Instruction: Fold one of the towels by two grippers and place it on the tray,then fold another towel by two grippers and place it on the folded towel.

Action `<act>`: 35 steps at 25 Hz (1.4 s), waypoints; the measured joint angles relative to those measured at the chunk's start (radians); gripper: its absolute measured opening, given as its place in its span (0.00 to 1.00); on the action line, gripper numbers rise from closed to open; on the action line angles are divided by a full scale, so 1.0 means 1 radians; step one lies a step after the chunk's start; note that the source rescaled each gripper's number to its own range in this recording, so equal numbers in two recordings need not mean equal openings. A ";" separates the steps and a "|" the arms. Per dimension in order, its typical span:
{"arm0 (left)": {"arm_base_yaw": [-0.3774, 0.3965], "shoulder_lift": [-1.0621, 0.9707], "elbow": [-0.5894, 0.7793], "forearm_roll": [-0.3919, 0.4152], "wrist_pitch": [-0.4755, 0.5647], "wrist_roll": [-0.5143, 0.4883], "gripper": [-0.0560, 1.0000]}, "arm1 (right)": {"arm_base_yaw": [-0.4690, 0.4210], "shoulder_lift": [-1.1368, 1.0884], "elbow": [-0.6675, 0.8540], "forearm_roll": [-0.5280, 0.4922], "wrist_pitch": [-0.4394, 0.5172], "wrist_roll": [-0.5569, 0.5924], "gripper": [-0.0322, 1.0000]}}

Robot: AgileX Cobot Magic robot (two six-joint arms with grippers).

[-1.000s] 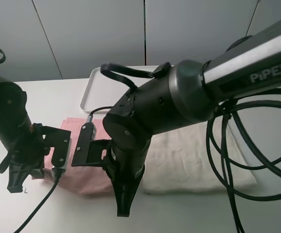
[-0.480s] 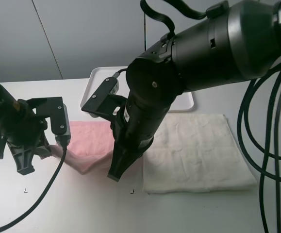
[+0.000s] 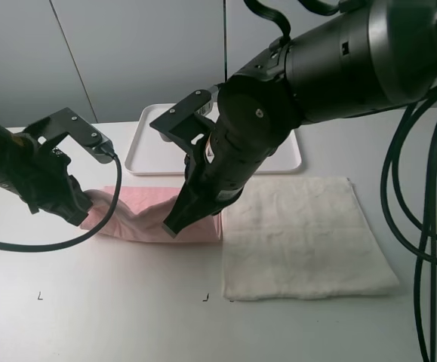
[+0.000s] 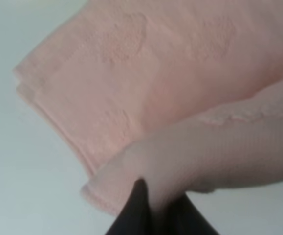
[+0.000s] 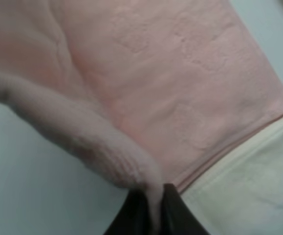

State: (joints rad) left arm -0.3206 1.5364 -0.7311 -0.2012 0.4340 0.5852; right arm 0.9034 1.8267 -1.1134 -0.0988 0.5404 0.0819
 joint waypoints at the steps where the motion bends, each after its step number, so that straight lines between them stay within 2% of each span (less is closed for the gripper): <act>1: 0.000 0.000 0.000 -0.002 -0.021 -0.010 0.05 | -0.009 0.011 0.000 -0.026 -0.004 0.023 0.03; 8: 0.000 0.102 0.000 -0.008 -0.135 -0.094 0.06 | -0.057 0.088 0.000 -0.153 -0.101 0.178 0.03; 14: 0.000 0.133 0.000 -0.010 -0.232 -0.114 0.09 | -0.096 0.122 0.000 -0.178 -0.192 0.243 0.03; 16: 0.000 0.135 0.000 -0.010 -0.268 -0.128 0.14 | -0.103 0.126 0.000 -0.192 -0.207 0.249 0.03; 18: 0.000 0.135 0.000 -0.010 -0.305 -0.134 0.27 | -0.105 0.130 0.000 -0.216 -0.216 0.251 0.06; 20: 0.000 0.135 0.000 -0.010 -0.324 -0.138 0.47 | -0.106 0.134 0.000 -0.231 -0.230 0.251 0.19; 21: 0.000 0.135 0.000 -0.010 -0.328 -0.145 0.64 | -0.106 0.134 0.000 -0.231 -0.243 0.253 0.31; 23: 0.000 0.135 0.000 -0.010 -0.336 -0.174 0.90 | -0.106 0.135 0.000 -0.231 -0.271 0.274 0.64; 24: 0.000 0.135 0.000 -0.010 -0.340 -0.185 0.95 | -0.106 0.136 0.000 -0.231 -0.281 0.295 0.82; 25: 0.000 0.135 0.000 -0.010 -0.340 -0.192 0.97 | -0.106 0.136 0.000 -0.233 -0.289 0.310 0.92; 26: 0.000 0.135 0.000 -0.010 -0.340 -0.199 0.98 | -0.106 0.136 0.000 -0.233 -0.291 0.320 0.97; 29: 0.003 0.135 0.000 -0.010 -0.313 -0.226 0.99 | -0.106 0.136 0.000 -0.219 -0.275 0.329 1.00; 31: 0.023 0.140 0.000 -0.010 -0.278 -0.295 0.99 | -0.106 0.136 0.000 -0.195 -0.235 0.333 1.00; 35: 0.117 0.187 -0.059 -0.009 -0.117 -0.414 0.99 | -0.106 0.137 -0.044 -0.114 -0.106 0.266 1.00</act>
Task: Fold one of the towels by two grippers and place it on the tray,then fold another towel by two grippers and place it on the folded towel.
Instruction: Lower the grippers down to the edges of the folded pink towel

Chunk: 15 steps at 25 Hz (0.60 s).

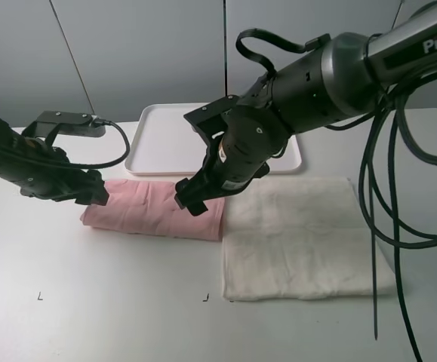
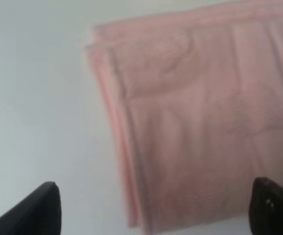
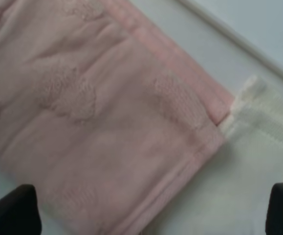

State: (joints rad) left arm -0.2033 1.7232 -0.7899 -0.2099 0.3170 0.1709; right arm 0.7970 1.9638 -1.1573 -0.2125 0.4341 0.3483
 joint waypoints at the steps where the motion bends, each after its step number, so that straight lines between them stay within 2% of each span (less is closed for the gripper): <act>1: 0.019 0.015 -0.023 0.000 0.042 -0.023 0.99 | -0.002 0.000 -0.016 0.042 0.030 -0.035 1.00; 3: 0.054 0.048 -0.068 0.002 0.106 -0.066 0.99 | -0.010 0.000 -0.049 0.131 0.076 -0.103 1.00; 7: 0.062 0.109 -0.128 0.002 0.159 -0.087 0.99 | -0.035 0.000 -0.107 0.290 0.174 -0.223 1.00; 10: 0.062 0.162 -0.165 0.020 0.175 -0.123 0.99 | -0.046 0.000 -0.139 0.318 0.230 -0.251 1.00; 15: 0.062 0.229 -0.217 0.056 0.195 -0.171 0.99 | -0.048 0.000 -0.146 0.330 0.266 -0.262 1.00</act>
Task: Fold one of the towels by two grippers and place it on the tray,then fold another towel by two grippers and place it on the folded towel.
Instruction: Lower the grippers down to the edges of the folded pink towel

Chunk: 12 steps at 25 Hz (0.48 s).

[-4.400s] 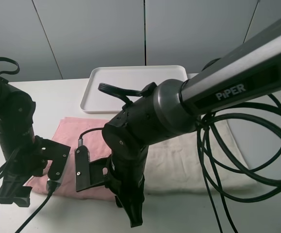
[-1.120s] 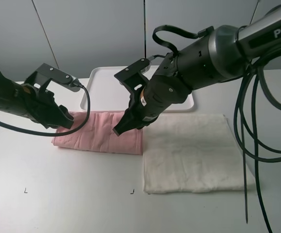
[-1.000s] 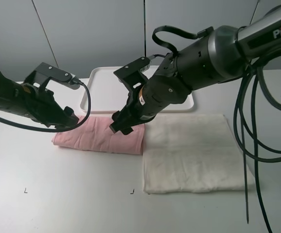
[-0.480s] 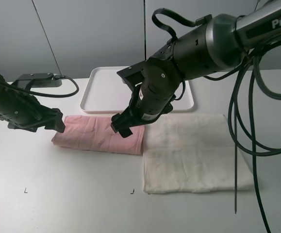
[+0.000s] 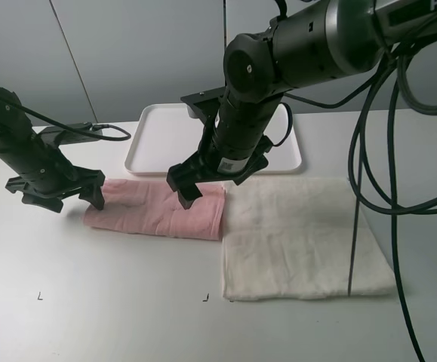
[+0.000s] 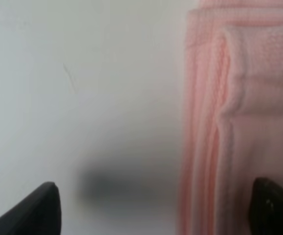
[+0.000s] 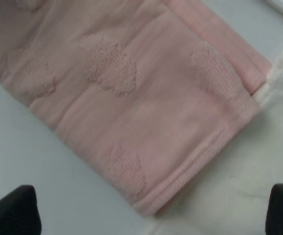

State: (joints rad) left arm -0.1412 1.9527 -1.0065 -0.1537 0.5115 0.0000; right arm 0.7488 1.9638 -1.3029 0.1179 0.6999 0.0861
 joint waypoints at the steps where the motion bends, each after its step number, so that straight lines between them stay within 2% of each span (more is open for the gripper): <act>1: 0.000 0.010 -0.009 0.005 0.005 -0.007 0.99 | -0.002 0.000 0.000 0.000 0.002 0.000 1.00; 7: 0.000 0.053 -0.029 0.033 0.026 -0.023 0.98 | -0.006 0.000 0.000 0.000 0.008 -0.004 1.00; 12: 0.000 0.054 -0.034 0.096 0.044 -0.069 0.98 | -0.006 0.000 0.000 0.000 0.008 -0.011 1.00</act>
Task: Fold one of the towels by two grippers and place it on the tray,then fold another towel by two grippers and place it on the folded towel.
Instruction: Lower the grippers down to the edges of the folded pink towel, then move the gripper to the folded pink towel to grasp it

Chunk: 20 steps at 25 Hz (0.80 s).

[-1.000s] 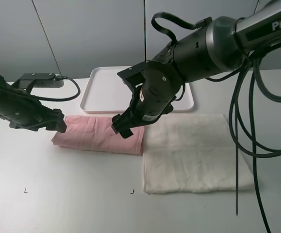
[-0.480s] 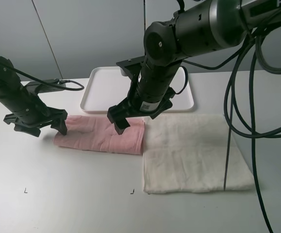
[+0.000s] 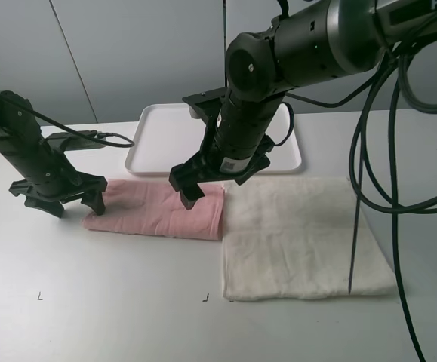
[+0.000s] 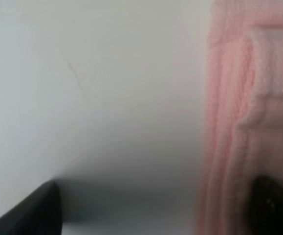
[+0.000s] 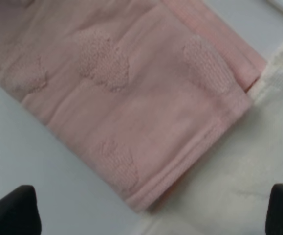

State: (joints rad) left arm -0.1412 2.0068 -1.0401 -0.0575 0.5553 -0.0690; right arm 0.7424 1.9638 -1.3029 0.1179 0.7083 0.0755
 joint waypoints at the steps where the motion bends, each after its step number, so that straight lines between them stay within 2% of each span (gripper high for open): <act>1: 0.000 0.000 -0.002 0.010 0.010 -0.008 0.98 | 0.000 0.000 0.000 0.000 0.000 -0.002 1.00; 9: 0.000 0.000 0.010 0.057 0.049 -0.045 0.98 | -0.002 0.083 -0.002 0.036 0.000 -0.016 1.00; 12: 0.000 -0.008 0.023 0.103 0.056 -0.084 0.98 | -0.004 0.112 -0.010 0.060 -0.004 -0.026 1.00; 15: 0.000 -0.011 0.025 0.139 0.071 -0.108 0.98 | -0.004 0.146 -0.053 0.088 0.003 -0.043 1.00; 20: 0.000 -0.013 0.025 0.154 0.080 -0.115 0.98 | -0.004 0.193 -0.138 0.105 0.026 -0.050 1.00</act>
State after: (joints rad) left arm -0.1412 1.9943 -1.0148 0.0968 0.6353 -0.1839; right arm 0.7384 2.1568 -1.4411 0.2231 0.7342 0.0255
